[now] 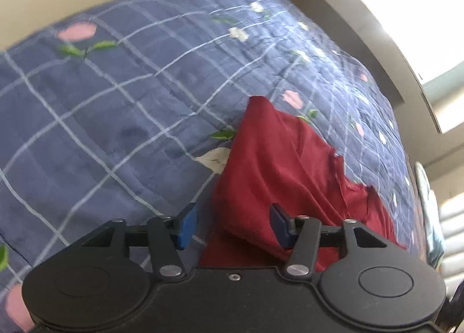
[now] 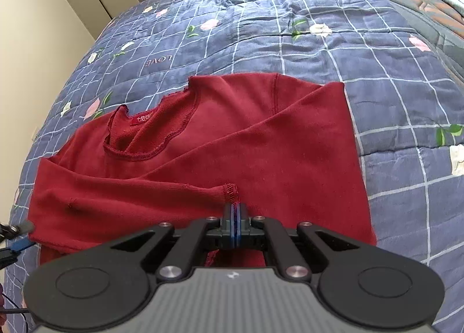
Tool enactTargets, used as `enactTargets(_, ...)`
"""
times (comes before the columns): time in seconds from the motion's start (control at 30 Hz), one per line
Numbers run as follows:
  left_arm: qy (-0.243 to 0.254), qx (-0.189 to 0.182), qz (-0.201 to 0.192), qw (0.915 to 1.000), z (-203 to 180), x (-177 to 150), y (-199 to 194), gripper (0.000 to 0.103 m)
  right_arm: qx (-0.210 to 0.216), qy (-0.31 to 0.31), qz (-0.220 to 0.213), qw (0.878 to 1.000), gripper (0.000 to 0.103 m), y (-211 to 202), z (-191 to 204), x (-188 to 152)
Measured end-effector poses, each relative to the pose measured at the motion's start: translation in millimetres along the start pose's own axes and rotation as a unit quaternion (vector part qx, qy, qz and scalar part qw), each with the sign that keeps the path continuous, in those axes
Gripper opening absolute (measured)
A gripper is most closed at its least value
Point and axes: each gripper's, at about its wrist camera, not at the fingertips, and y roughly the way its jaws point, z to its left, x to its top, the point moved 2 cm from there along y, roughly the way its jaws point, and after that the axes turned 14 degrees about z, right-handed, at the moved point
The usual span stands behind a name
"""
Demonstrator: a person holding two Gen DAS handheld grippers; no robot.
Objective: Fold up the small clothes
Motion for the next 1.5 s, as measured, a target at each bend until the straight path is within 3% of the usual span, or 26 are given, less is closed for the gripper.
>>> enactTargets(0.03, -0.009, 0.005, 0.016, 0.9998, 1.1, 1.9, 4.0, 0.026, 0.0, -0.002, 0.001, 1.0, 0.002, -0.3, 0.7, 0.3)
enactTargets(0.07, -0.018, 0.009, 0.039, 0.999, 0.8, 3.9, 9.7, 0.023, -0.002, -0.006, 0.001, 1.0, 0.002, -0.6, 1.8, 0.3)
enactTargets(0.13, -0.038, 0.001, 0.065, 0.9972, 1.0, 5.6, 14.8, 0.023, -0.004, -0.012, 0.0, 1.0, 0.002, -1.1, 3.8, -0.1)
enactTargets(0.27, -0.068, -0.036, 0.06, 0.9952, 3.9, 6.4, 12.1, 0.024, -0.003, -0.011, 0.001, 1.0, 0.002, 0.8, 3.2, -0.9)
enactTargets(0.33, -0.105, -0.059, 0.059, 0.991, 11.5, 6.5, 14.3, 0.029, -0.002, -0.01, 0.001, 1.0, 0.002, 1.6, 2.8, -1.0)
enactTargets(0.47, -0.14, -0.067, 0.033, 0.9873, 17.3, 7.7, 16.4, 0.03, -0.003, -0.012, 0.001, 1.0, 0.002, 2.3, 3.2, -1.4)
enactTargets(0.5, -0.145, -0.076, 0.021, 0.9864, 17.0, 6.7, 14.8, 0.026, -0.003, -0.012, 0.0, 1.0, 0.002, 2.4, 3.1, -1.4)
enactTargets(0.53, -0.147, -0.086, 0.008, 0.9853, 16.0, 6.9, 11.5, 0.012, -0.002, -0.013, 0.0, 1.0, 0.002, 2.5, 2.7, -1.4)
enactTargets(0.63, -0.142, -0.104, -0.053, 0.983, 13.1, 2.1, -4.9, 0.006, 0.003, -0.015, 0.002, 1.0, 0.003, 3.6, 3.7, -2.2)
enactTargets(0.73, -0.125, -0.088, -0.099, 0.9832, 1.6, -0.5, -18.8, 0.005, 0.011, -0.021, 0.004, 1.0, 0.004, 5.3, 8.1, -3.4)
enactTargets(0.83, -0.109, -0.053, -0.122, 0.9852, -3.4, -1.8, -27.0, 0.005, 0.003, -0.041, 0.003, 0.999, 0.004, 7.9, 16.9, -6.3)
enactTargets(1.1, -0.105, 0.003, -0.095, 0.9899, 15.6, -0.8, -16.8, 0.01, 0.007, -0.046, 0.0, 0.999, 0.004, 9.5, 17.9, -11.3)
enactTargets(1.2, -0.083, 0.055, -0.092, 0.9908, 12.2, -0.2, -18.8, 0.018, 0.003, -0.044, -0.003, 0.999, 0.004, 7.9, 17.0, -12.7)
enactTargets(1.27, -0.077, 0.064, -0.087, 0.9911, 13.4, -1.4, -21.2, 0.022, -0.003, -0.046, -0.012, 0.999, 0.015, 3.8, 17.5, -14.3)
enactTargets(1.33, -0.06, 0.078, -0.083, 0.9917, 9.7, -3.2, -24.2, 0.041, -0.017, -0.059, -0.027, 0.998, 0.04, -2.3, 20.4, -17.7)
enactTargets(1.37, -0.045, 0.091, -0.086, 0.9912, 5.7, -4.9, -26.3, 0.046, -0.027, -0.069, -0.038, 0.997, 0.058, -5.3, 23.1, -19.7)
enactTargets(1.4, -0.028, 0.102, -0.089, 0.9903, 1.2, -7.0, -27.9, 0.057, -0.035, -0.079, -0.049, 0.995, 0.067, -7.9, 26.2, -21.8)
enactTargets(1.43, -0.013, 0.11, -0.09, 0.9898, -2.2, -10.1, -29.4, 0.067, -0.041, -0.095, -0.059, 0.993, 0.069, -9.6, 30.1, -24.1)
enactTargets(1.5, 0.015, 0.119, -0.08, 0.9896, -10.1, -14.6, -25.9, 0.075, -0.05, -0.121, -0.06, 0.99, 0.081, -7.1, 37.5, -26.1)
